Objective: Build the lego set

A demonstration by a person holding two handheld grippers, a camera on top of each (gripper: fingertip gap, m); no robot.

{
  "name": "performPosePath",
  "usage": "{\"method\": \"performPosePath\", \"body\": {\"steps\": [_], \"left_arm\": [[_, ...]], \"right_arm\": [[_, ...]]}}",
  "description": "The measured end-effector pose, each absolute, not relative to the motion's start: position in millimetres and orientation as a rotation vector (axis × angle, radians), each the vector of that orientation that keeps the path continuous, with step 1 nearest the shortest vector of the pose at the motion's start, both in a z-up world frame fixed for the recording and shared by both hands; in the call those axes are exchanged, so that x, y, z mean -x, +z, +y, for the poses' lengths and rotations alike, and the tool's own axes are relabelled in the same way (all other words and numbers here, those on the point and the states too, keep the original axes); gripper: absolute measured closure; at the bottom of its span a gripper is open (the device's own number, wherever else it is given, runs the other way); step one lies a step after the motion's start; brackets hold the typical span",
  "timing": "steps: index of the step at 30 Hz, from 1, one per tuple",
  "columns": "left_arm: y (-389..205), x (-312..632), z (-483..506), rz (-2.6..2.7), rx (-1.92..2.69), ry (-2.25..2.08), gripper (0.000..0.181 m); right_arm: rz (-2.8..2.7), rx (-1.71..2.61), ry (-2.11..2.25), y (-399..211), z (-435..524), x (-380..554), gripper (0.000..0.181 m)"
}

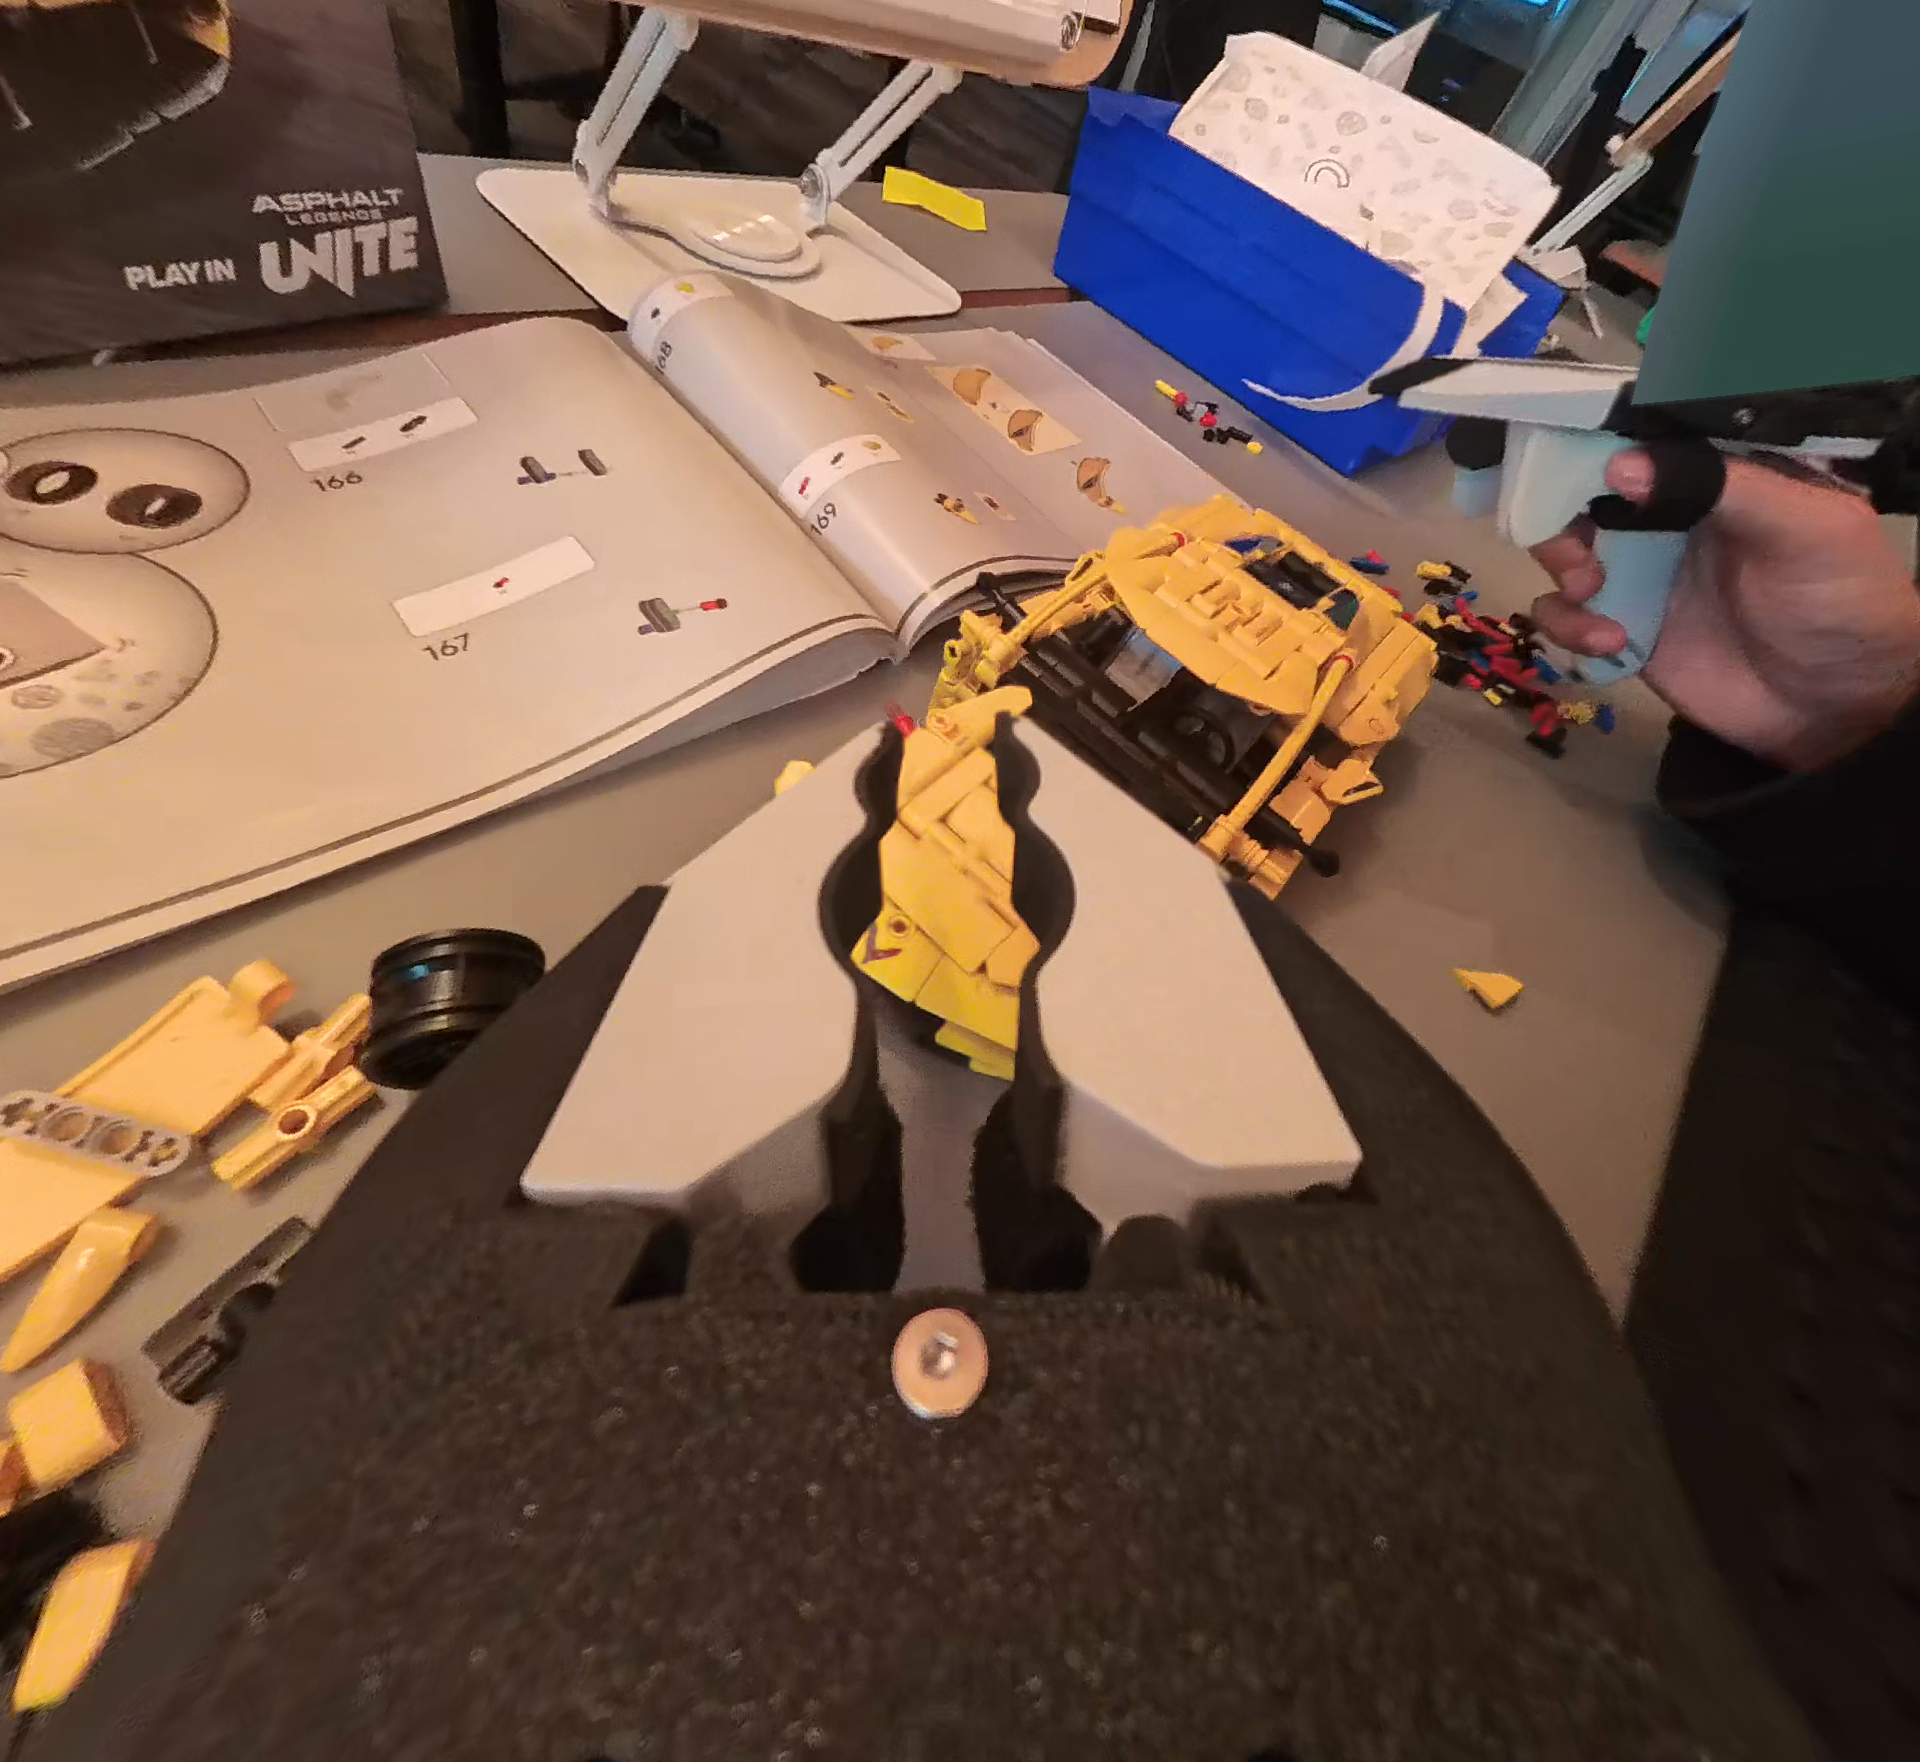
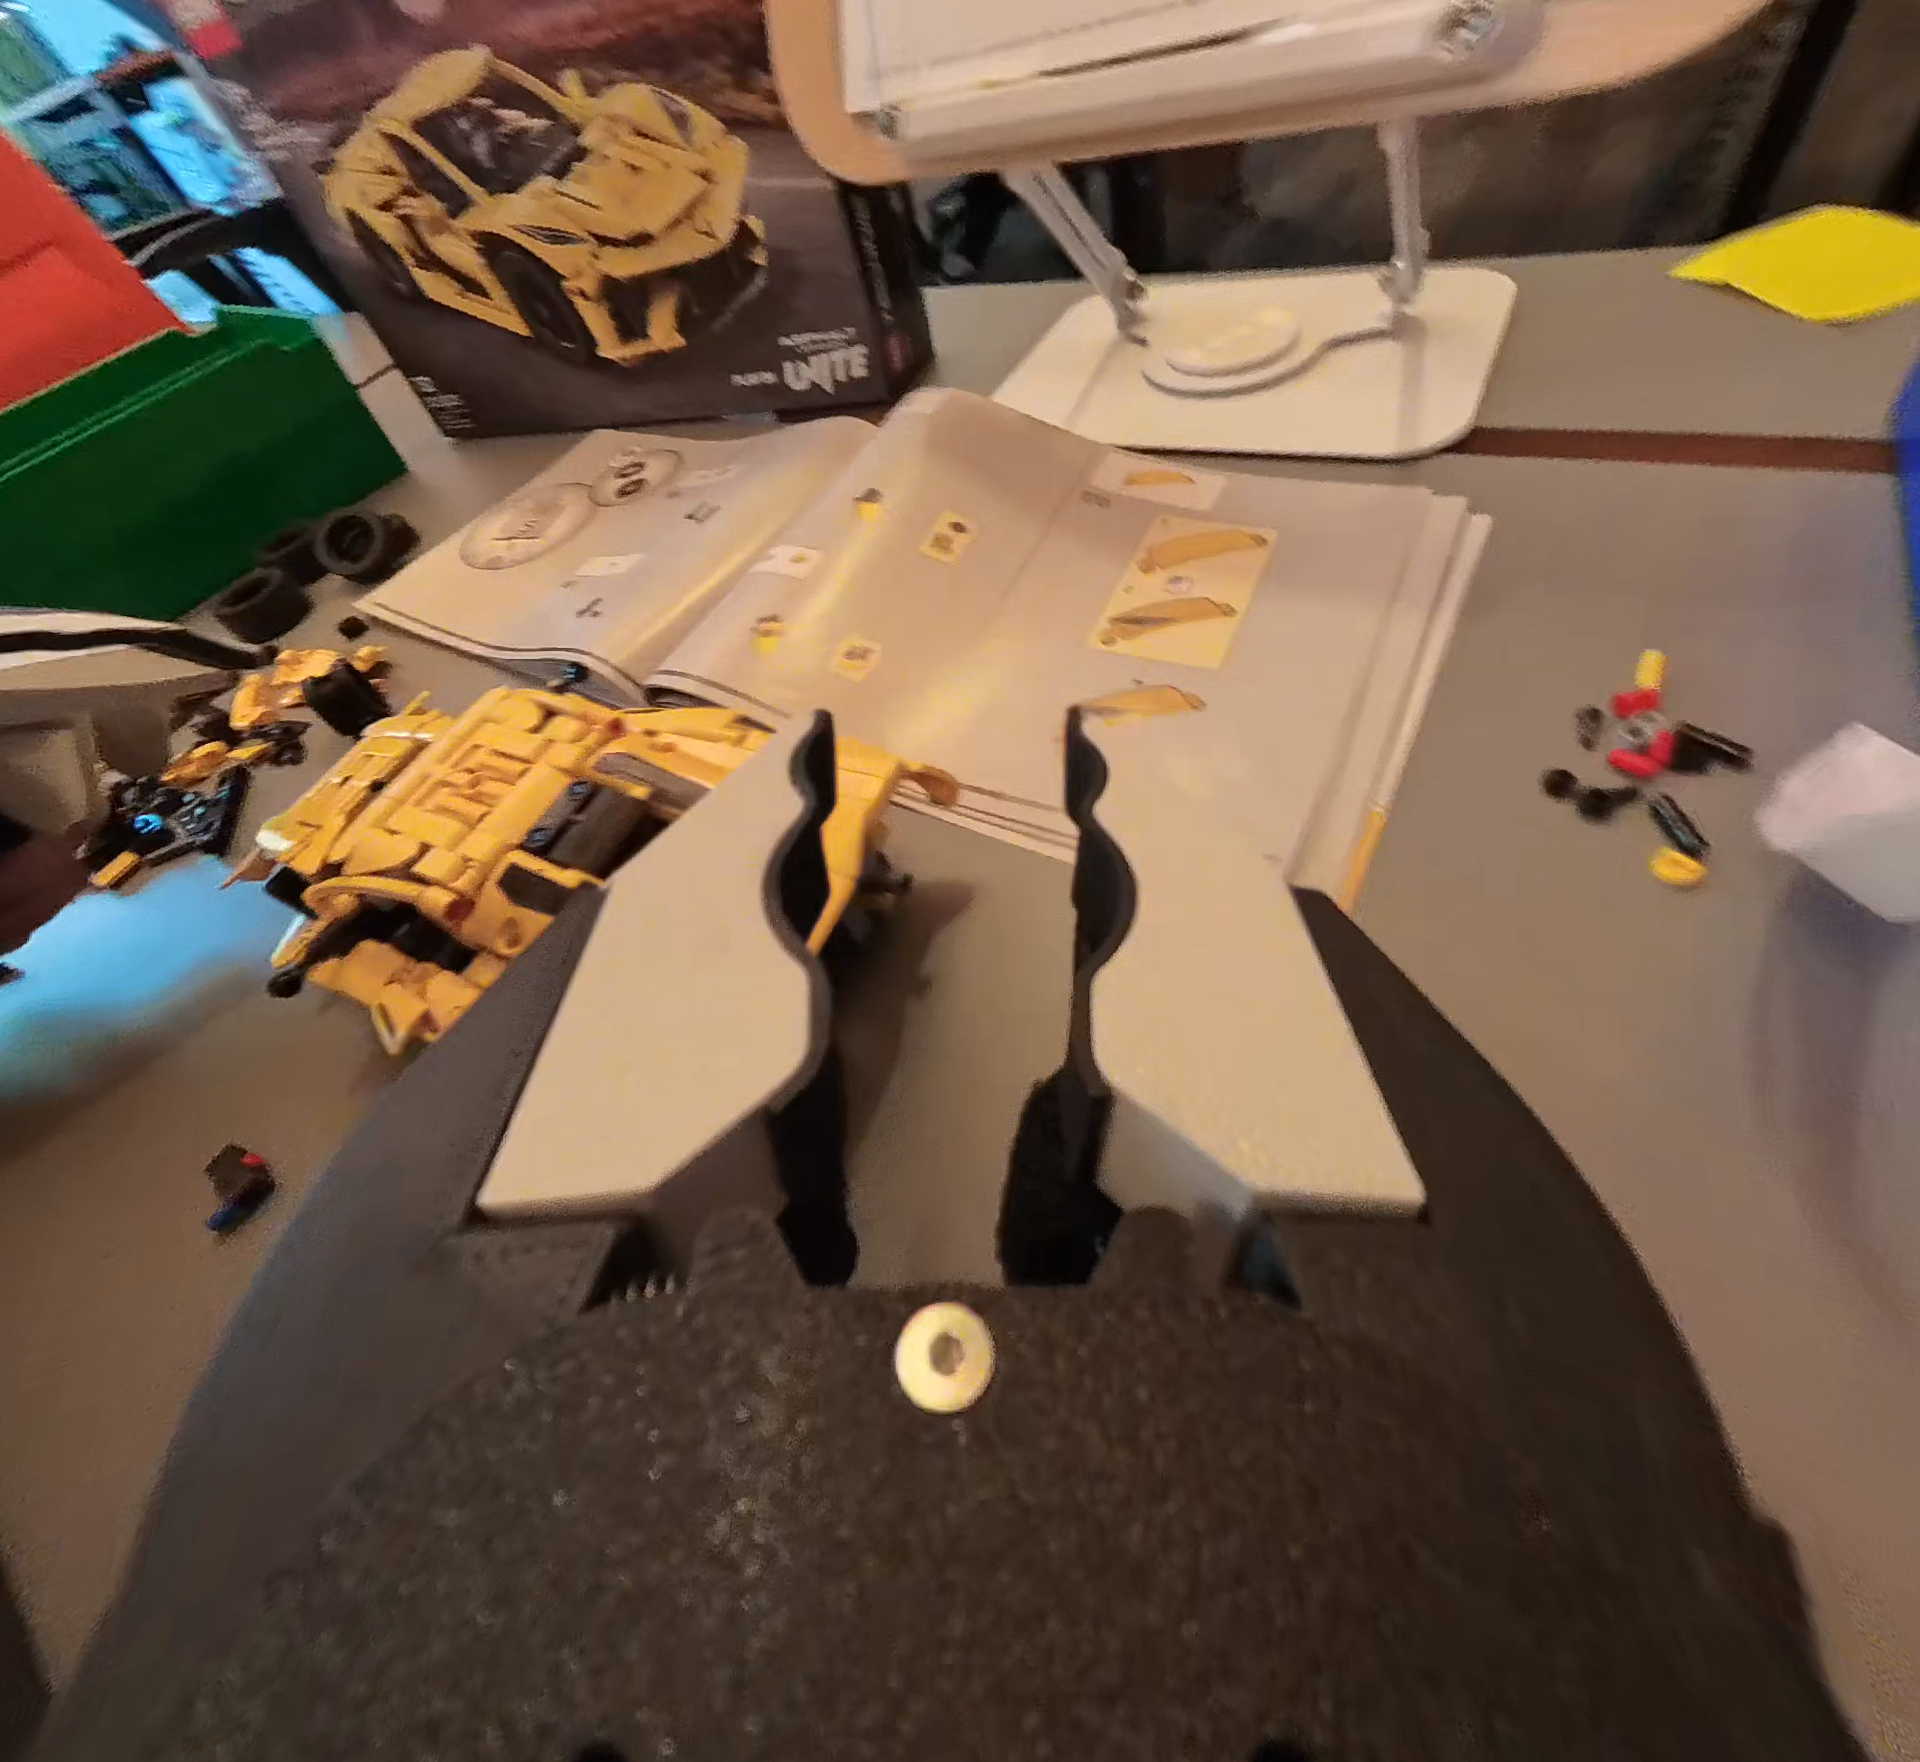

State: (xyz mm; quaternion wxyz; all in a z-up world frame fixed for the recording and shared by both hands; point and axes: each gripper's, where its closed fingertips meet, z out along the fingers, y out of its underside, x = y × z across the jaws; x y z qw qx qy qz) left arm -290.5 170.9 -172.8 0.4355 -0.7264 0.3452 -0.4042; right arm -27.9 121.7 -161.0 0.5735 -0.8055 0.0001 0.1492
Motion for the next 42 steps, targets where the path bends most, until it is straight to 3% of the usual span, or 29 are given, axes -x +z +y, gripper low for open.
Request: {"method": "performPosePath", "body": {"steps": [9,14,21,33,35,42], "left_arm": [[-171.4,285.3,169.2,0.893,1.781,-0.994,0.163],[-171.0,281.1,168.4,0.934,1.744,-0.964,0.163],[-166.4,280.4,171.3,0.959,1.672,-0.903,0.163],[-166.5,285.7,178.5,0.939,1.669,-0.890,0.163],[-168.0,285.5,178.6,0.943,1.675,-0.889,0.163],[-169.4,284.0,177.2,0.957,1.674,-0.883,0.163]], "right_arm": [[-0.098,2.208,0.052,-167.3,52.4,-77.9,0.154],[-0.255,2.369,-0.030,-203.4,9.3,-91.5,0.157],[-0.379,2.345,0.056,-223.7,0.5,-77.0,0.171],[-0.578,2.405,0.126,-250.6,28.7,-62.6,0.171],[-0.598,2.418,0.101,-254.7,29.1,-64.0,0.178],[-0.639,2.301,0.171,-219.0,34.0,-31.9,0.178]]}}
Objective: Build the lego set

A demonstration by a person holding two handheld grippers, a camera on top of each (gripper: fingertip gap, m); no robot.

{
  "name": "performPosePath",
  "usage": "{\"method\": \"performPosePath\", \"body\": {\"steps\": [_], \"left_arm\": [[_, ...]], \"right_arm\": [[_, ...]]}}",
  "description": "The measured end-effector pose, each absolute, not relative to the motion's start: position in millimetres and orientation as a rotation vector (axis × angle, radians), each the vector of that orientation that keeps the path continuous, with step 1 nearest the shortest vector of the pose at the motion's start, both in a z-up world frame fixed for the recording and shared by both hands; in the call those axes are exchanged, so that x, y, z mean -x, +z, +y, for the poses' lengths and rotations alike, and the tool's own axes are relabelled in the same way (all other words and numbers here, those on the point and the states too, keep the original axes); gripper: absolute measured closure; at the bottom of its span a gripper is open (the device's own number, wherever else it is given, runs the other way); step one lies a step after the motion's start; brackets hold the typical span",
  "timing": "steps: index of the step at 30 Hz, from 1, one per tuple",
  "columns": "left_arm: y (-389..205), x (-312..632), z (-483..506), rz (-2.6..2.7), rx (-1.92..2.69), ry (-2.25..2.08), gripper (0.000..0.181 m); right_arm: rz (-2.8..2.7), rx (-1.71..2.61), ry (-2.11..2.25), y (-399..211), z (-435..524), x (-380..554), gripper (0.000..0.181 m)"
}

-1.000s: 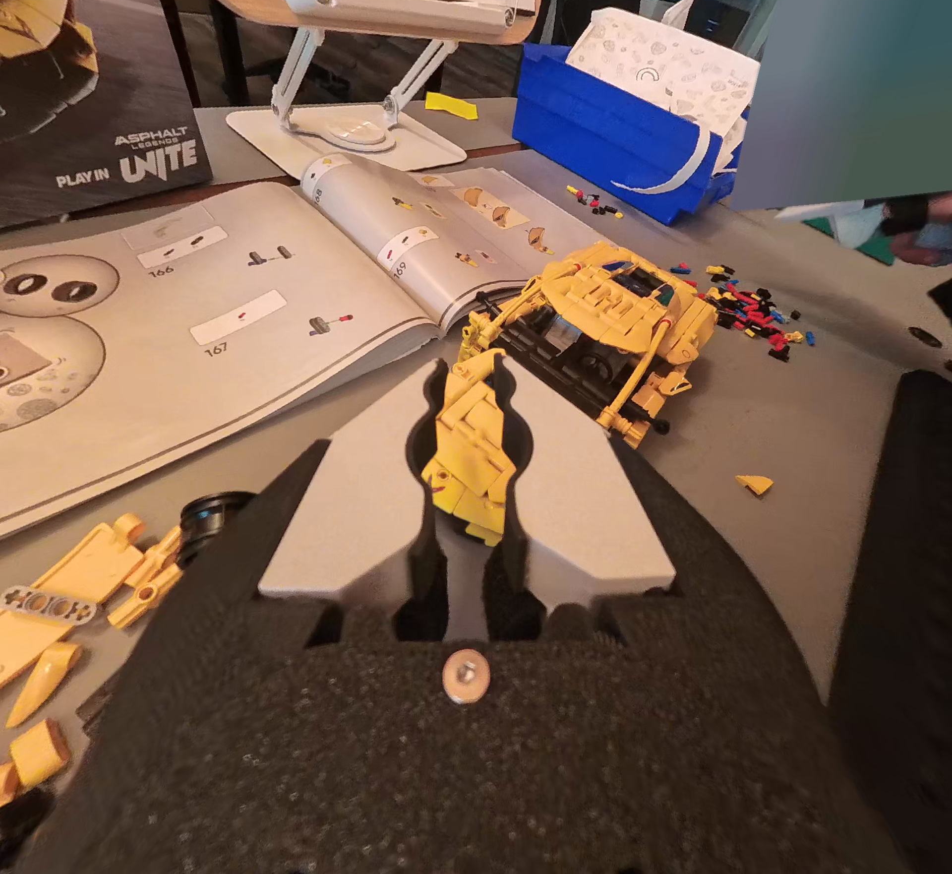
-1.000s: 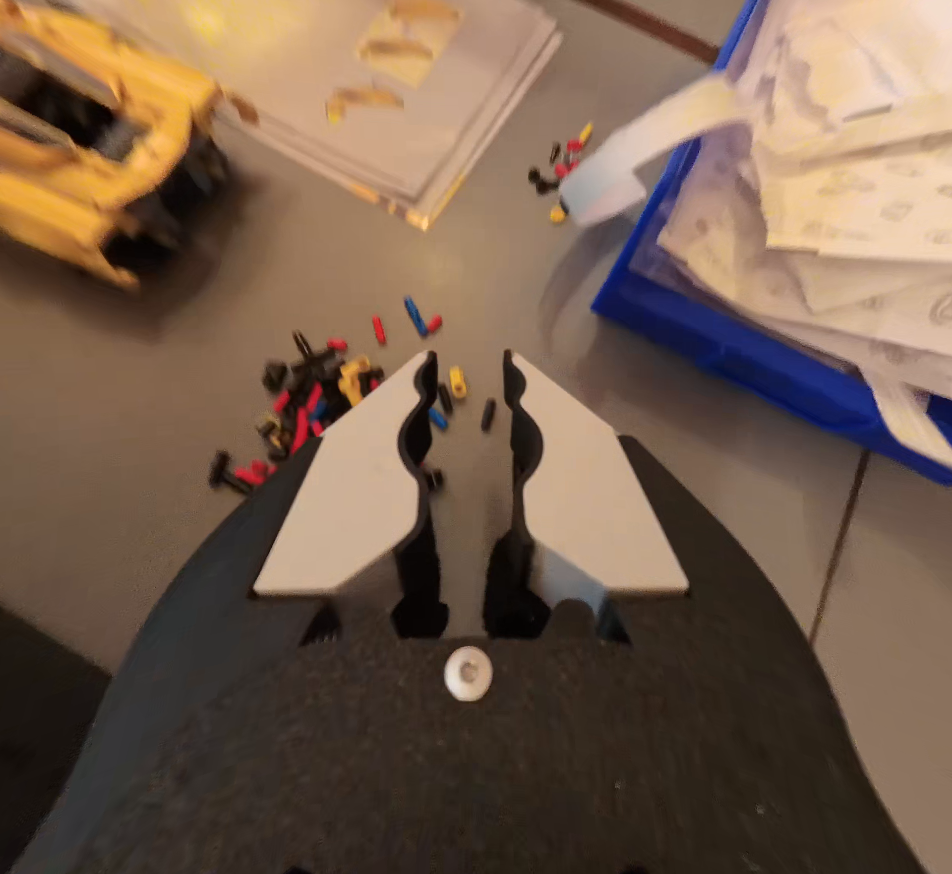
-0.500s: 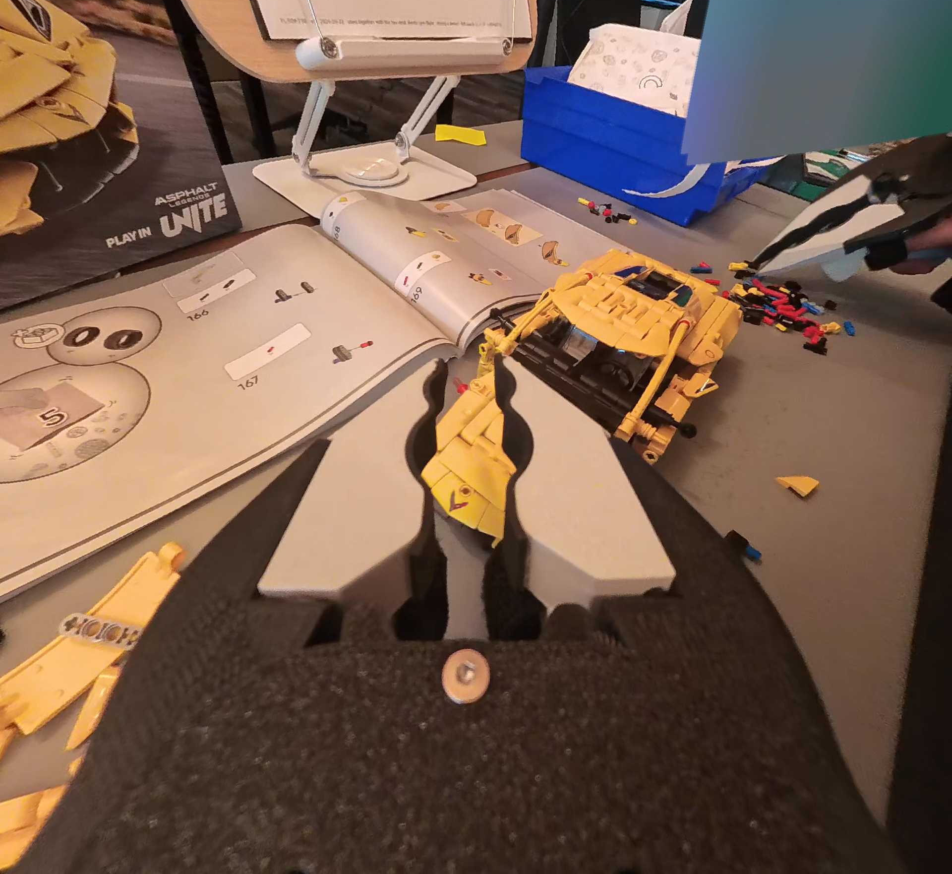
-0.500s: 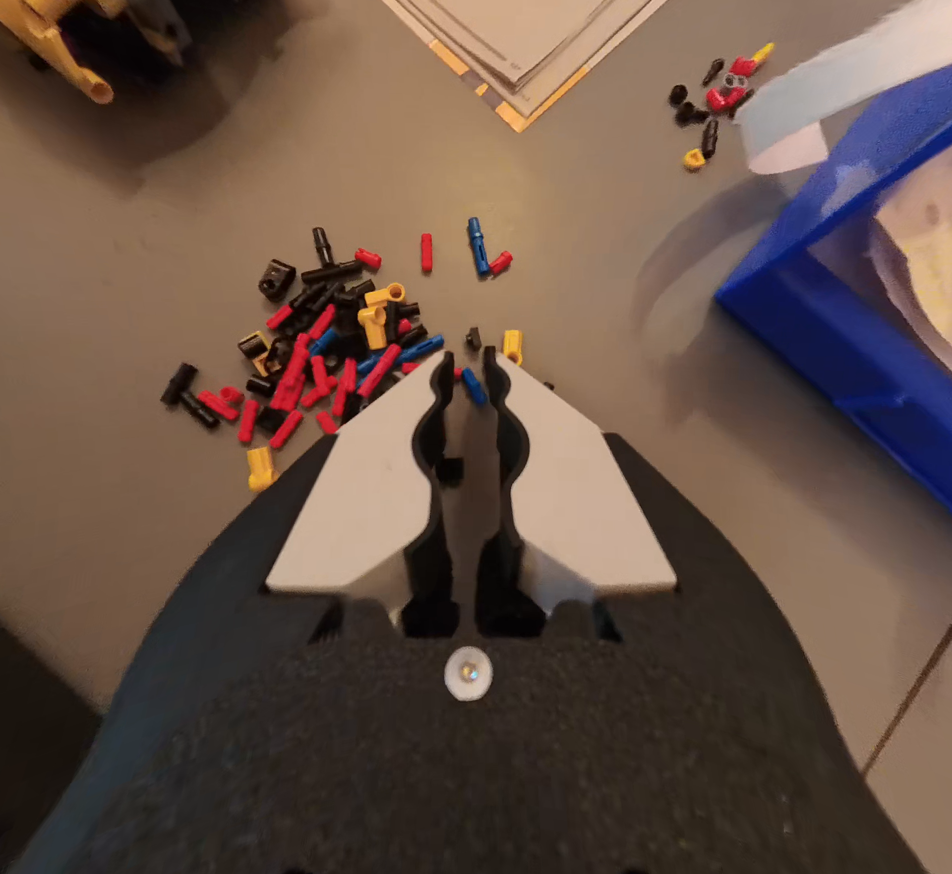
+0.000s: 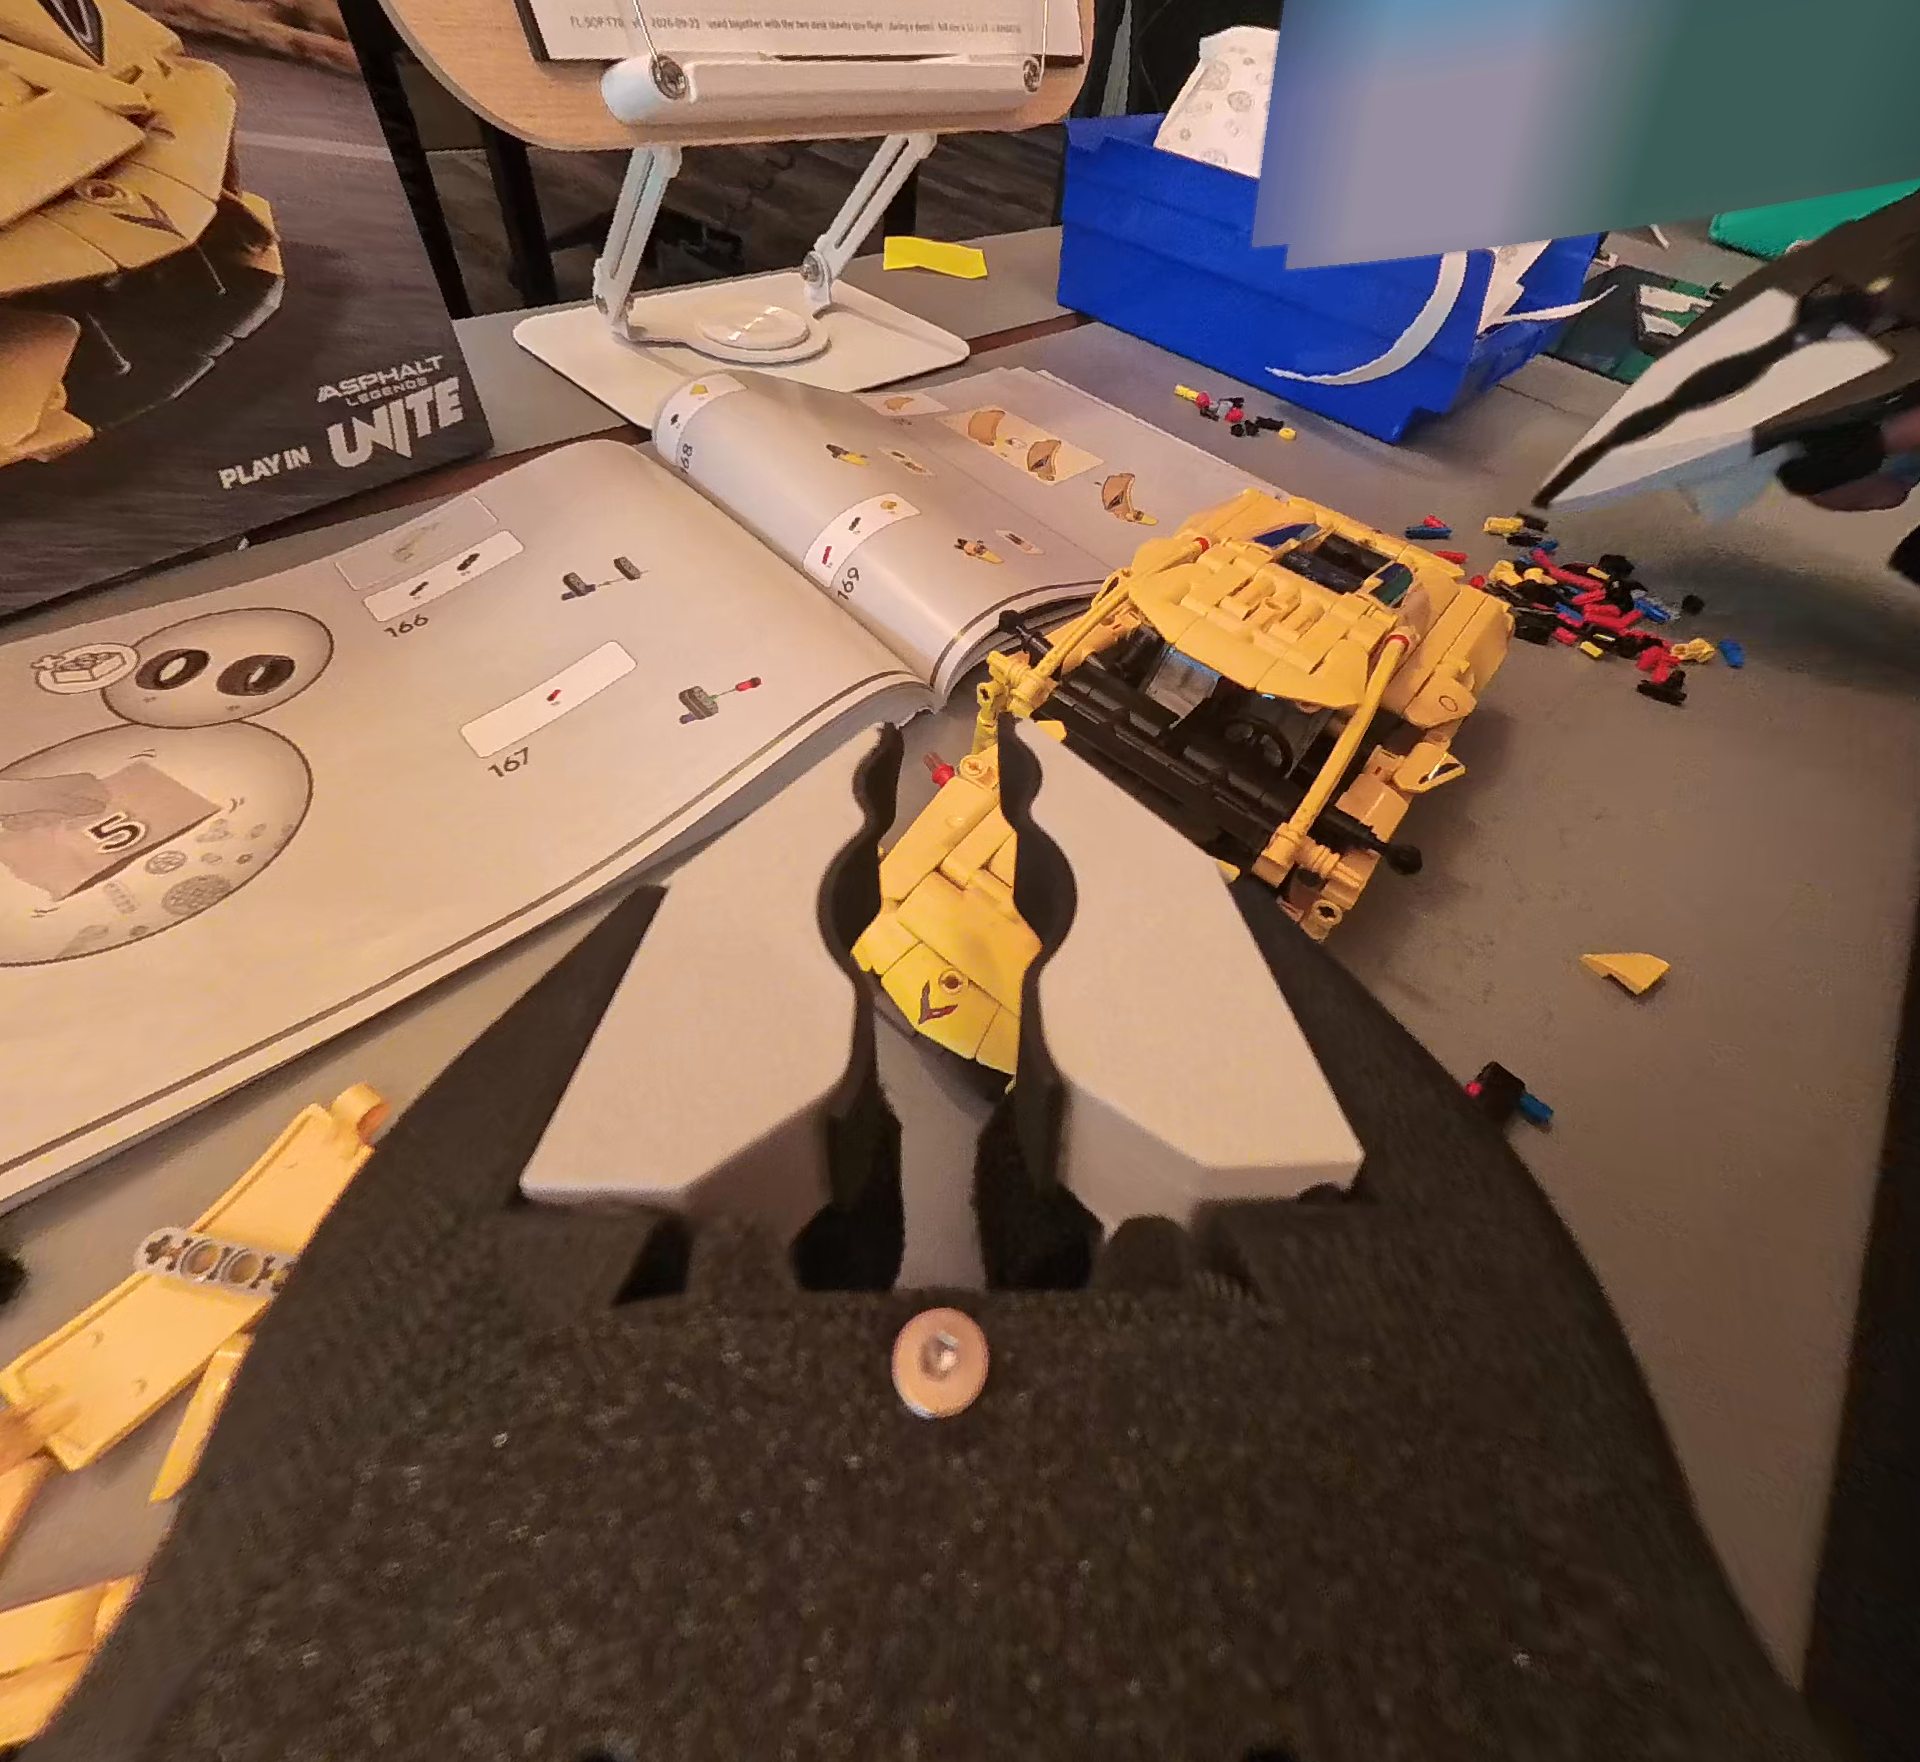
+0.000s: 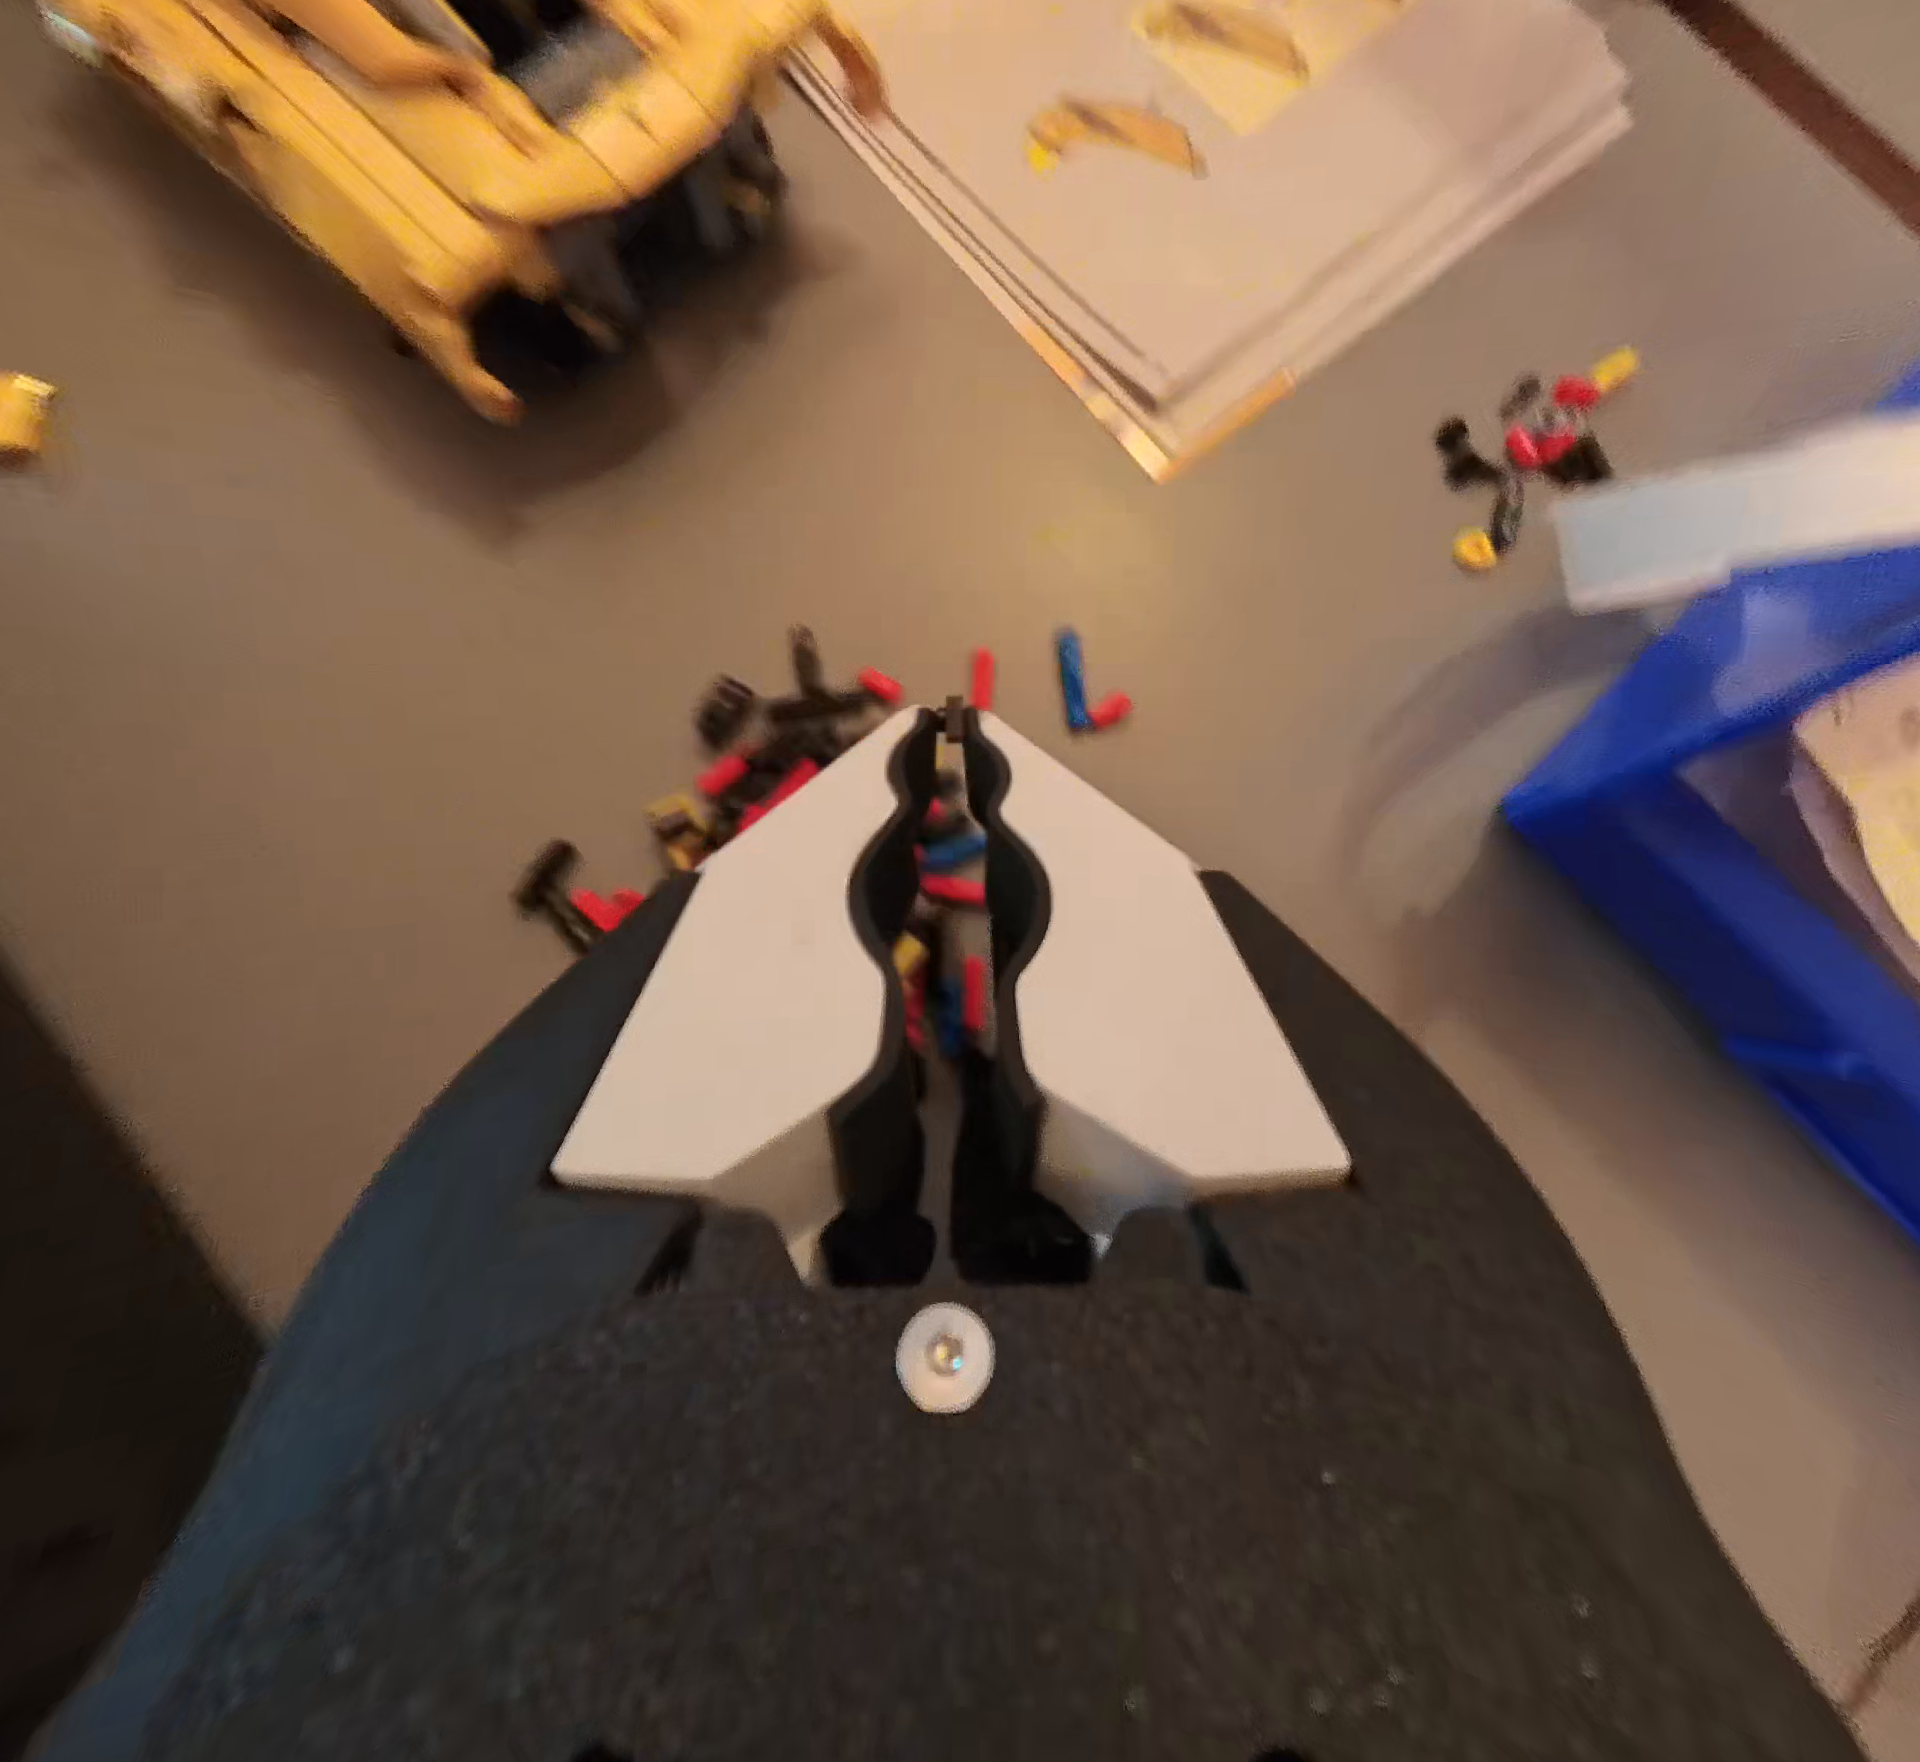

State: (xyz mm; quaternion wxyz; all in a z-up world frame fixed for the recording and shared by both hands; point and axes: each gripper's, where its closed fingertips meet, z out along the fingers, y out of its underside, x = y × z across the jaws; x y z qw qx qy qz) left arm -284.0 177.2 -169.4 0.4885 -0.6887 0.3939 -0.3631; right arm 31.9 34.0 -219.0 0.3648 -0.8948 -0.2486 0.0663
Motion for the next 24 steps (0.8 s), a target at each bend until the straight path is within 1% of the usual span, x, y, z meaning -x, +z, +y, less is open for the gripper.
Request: {"method": "performPosePath", "body": {"steps": [2,4,6,7,12,16,24], "left_arm": [[-169.8,283.7,176.5,0.961,1.677,-0.886,0.163],[-168.3,283.5,174.9,0.964,1.671,-0.890,0.163],[-165.2,283.8,173.5,0.965,1.657,-0.885,0.163],[-163.6,284.1,173.1,0.966,1.649,-0.881,0.163],[-160.5,286.3,173.2,0.949,1.641,-0.886,0.163],[-165.3,290.5,179.4,0.910,1.691,-0.869,0.163],[-164.0,299.8,184.1,0.827,1.725,-0.916,0.163]], "right_arm": [[-0.689,2.224,0.287,-204.4,35.2,2.8,0.178],[-0.737,2.147,0.493,-194.3,33.5,48.6,0.178],[-0.817,2.127,0.702,-197.8,24.0,92.8,0.178],[-0.873,2.144,0.723,-206.0,19.6,106.6,0.178],[-1.070,2.209,0.602,-235.5,5.5,144.7,0.178],[-1.136,2.292,0.471,-254.7,-1.2,147.9,0.178],[-1.050,2.295,0.461,-256.5,-3.2,155.6,0.176]]}}
